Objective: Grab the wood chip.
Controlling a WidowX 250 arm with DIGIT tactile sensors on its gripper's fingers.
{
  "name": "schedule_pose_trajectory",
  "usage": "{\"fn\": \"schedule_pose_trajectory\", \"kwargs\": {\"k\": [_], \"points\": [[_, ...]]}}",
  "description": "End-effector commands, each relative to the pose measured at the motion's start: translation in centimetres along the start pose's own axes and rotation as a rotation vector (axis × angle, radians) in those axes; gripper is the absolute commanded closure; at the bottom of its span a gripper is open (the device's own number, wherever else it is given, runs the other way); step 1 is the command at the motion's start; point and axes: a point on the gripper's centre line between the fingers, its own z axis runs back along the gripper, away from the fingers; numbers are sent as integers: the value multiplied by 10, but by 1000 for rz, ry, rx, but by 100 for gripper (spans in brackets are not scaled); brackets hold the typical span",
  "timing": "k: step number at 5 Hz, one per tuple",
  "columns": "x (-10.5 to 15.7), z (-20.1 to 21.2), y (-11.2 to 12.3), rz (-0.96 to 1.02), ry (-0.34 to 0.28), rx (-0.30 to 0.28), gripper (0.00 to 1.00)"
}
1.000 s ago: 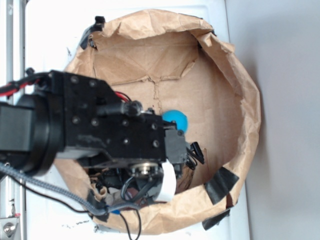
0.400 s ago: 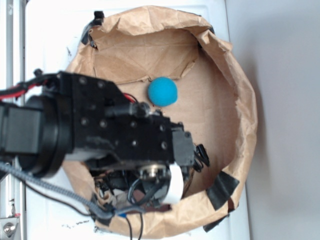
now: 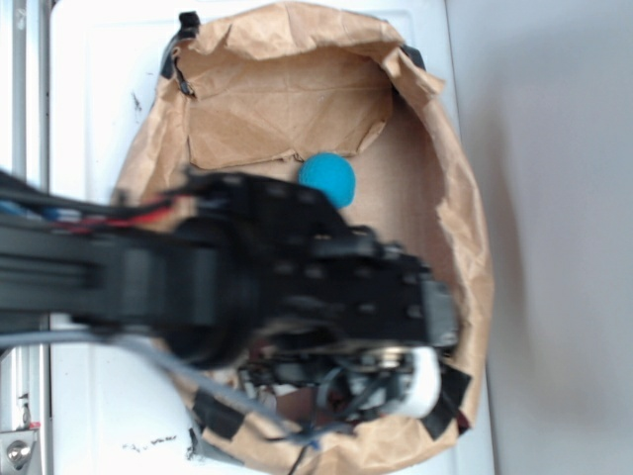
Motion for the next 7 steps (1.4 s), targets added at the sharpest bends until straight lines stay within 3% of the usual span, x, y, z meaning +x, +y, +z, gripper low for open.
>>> {"fn": "schedule_pose_trajectory", "kwargs": {"k": [1, 2, 3, 5, 6, 7], "points": [[10, 1, 15, -37, 1, 45, 0], [9, -9, 11, -60, 32, 56, 0], [2, -16, 7, -44, 43, 77, 100], [-1, -13, 2, -22, 42, 105, 100], [-9, 16, -8, 90, -10, 134, 100], [-26, 69, -18, 293, -101, 144, 100]]}}
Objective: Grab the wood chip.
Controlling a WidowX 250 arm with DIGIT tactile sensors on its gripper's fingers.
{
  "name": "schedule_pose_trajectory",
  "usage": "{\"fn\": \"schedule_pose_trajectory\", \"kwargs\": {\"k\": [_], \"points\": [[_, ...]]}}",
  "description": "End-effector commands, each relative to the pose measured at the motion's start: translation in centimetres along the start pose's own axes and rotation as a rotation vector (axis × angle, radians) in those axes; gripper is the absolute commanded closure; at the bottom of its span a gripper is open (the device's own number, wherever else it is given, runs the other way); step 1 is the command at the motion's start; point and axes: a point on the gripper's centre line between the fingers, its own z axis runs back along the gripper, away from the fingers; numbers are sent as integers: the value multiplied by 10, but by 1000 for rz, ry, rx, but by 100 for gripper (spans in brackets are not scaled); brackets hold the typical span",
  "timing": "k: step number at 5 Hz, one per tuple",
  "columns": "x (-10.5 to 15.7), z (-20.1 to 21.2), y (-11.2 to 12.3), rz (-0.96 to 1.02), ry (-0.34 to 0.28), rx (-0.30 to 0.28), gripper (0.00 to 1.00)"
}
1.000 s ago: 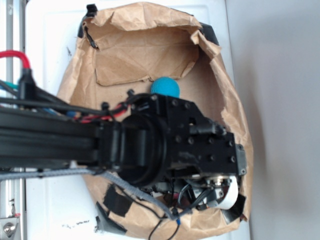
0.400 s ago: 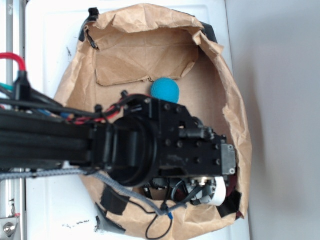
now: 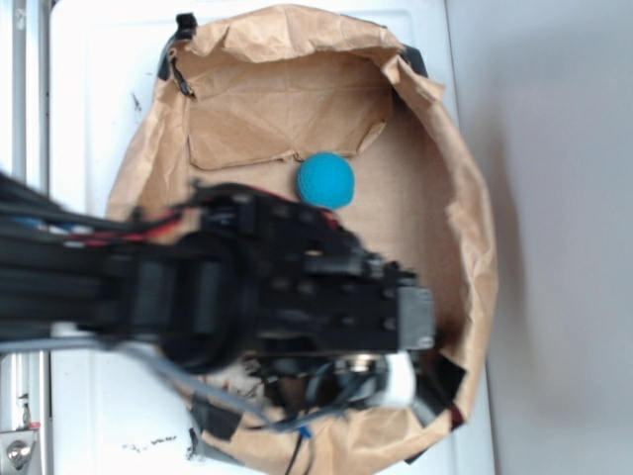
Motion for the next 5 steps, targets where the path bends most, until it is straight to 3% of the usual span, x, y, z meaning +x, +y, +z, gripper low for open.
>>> {"fn": "schedule_pose_trajectory", "kwargs": {"k": [1, 2, 4, 5], "points": [[-28, 109, 2, 374, -105, 116, 100], [-36, 134, 0, 609, -26, 185, 100], [-57, 173, -5, 1005, 82, 145, 100], [-66, 192, -7, 1052, 70, 147, 100]]}}
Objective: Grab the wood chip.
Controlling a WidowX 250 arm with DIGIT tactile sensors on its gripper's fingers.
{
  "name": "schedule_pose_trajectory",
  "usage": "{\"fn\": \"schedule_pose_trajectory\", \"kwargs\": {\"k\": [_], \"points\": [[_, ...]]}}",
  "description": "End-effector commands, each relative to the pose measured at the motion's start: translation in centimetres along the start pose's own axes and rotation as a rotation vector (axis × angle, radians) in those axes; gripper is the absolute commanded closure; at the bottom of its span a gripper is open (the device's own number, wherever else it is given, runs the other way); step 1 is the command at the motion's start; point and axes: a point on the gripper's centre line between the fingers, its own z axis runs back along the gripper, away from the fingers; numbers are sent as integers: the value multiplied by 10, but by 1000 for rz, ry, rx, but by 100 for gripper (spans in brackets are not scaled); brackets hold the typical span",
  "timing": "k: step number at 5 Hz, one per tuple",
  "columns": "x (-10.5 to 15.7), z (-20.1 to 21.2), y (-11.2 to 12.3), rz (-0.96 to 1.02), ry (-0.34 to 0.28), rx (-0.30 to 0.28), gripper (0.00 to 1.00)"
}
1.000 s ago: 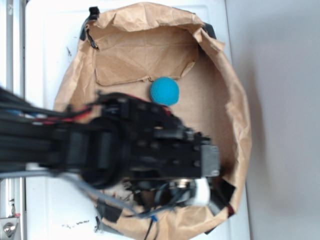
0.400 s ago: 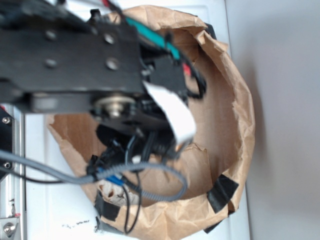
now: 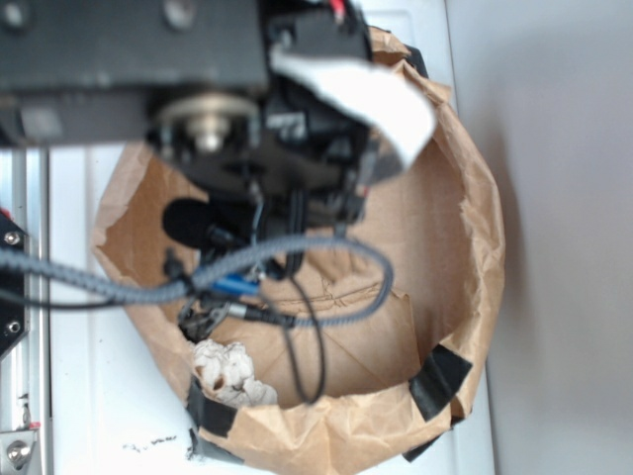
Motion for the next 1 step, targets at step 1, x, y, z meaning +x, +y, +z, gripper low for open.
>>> {"fn": "schedule_pose_trajectory", "kwargs": {"k": [1], "points": [[-7, 45, 8, 72, -89, 40, 100]]}}
